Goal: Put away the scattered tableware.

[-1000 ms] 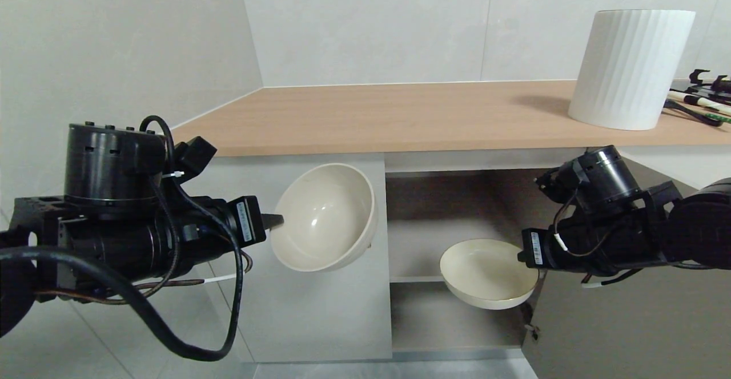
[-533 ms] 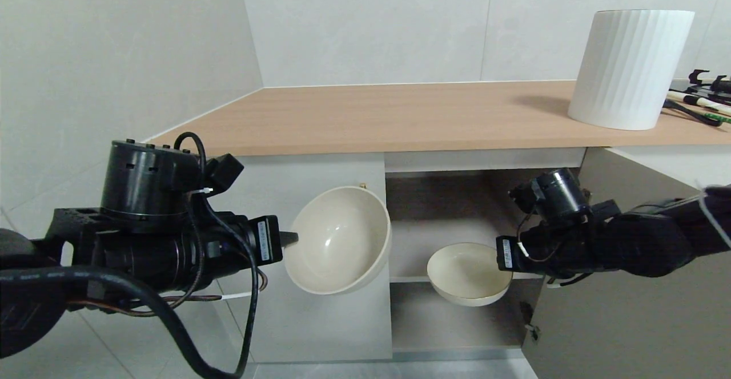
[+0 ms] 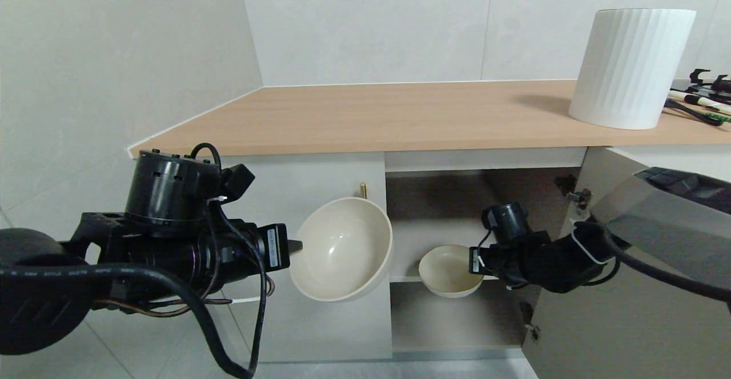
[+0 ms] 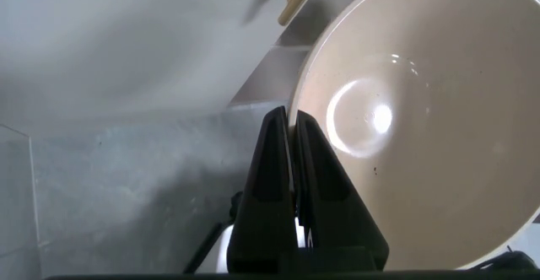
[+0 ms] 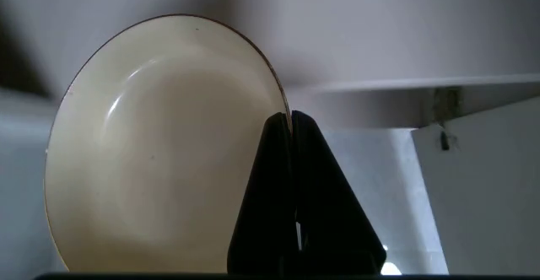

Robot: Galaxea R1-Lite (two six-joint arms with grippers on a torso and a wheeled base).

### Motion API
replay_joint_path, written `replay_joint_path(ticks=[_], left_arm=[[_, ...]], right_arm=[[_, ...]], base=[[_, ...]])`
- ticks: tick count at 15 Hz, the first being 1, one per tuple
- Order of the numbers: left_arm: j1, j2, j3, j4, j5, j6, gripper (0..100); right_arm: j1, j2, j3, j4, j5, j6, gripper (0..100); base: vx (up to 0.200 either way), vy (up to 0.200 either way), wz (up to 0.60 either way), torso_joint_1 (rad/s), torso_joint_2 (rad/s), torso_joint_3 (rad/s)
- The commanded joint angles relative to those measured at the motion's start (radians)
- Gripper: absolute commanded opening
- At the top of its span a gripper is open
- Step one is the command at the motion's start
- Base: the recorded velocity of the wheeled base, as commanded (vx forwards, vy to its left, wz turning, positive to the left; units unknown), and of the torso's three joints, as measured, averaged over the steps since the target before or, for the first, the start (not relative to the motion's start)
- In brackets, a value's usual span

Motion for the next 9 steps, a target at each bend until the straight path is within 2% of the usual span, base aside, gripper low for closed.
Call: replay_joint_path(ticks=[1, 6, 9], left_arm=[[-0.001, 0.008, 0.000, -0.001, 0.000, -0.001, 0], [-0.002, 0.017, 0.001, 0.000, 0.001, -0.001, 0], [-0.002, 0.020, 0.001, 0.000, 0.001, -0.001, 0]], right_arm=[[-0.016, 0.125, -0.075, -0.021, -0.036, 0.014, 0], [-0.060, 0.243, -0.207, -0.041, -0.142, 0.015, 0], [-0.078, 0.289, -0.278, -0.041, -0.168, 0.018, 0]], base=[[0.000, 0.000, 0.00, 0.000, 0.00, 0.000], [0.000, 0.000, 0.00, 0.000, 0.00, 0.000], [0.000, 0.000, 0.00, 0.000, 0.00, 0.000]])
